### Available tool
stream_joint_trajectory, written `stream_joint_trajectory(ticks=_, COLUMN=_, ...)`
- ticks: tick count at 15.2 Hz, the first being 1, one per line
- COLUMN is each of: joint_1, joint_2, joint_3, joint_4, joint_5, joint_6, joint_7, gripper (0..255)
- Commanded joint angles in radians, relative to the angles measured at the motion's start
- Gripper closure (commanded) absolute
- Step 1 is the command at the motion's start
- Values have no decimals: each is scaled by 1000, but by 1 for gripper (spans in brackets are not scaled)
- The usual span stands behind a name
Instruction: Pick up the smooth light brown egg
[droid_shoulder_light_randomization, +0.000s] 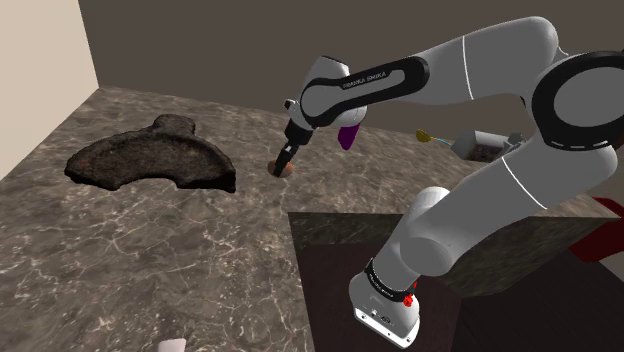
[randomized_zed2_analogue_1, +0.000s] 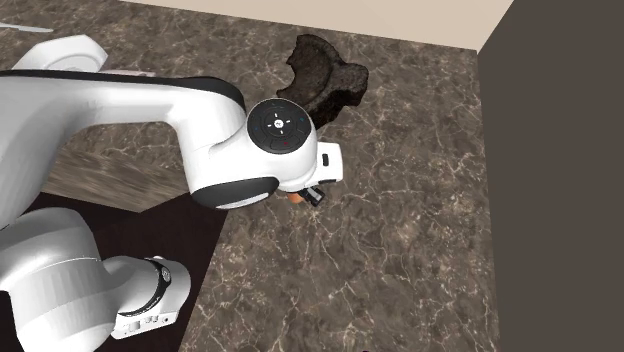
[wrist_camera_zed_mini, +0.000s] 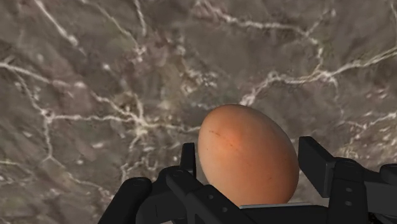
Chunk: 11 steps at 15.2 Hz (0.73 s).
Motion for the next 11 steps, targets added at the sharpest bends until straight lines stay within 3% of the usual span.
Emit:
stream_joint_trajectory(ticks=1, joint_1=0, joint_2=1, joint_3=0, joint_4=-1, joint_5=0, joint_6=-1, joint_7=0, gripper=255)
stream_joint_trajectory(ticks=11, joint_1=-12, joint_2=-67, joint_3=11, joint_4=70, joint_5=-27, joint_6=-136, joint_7=36, gripper=255)
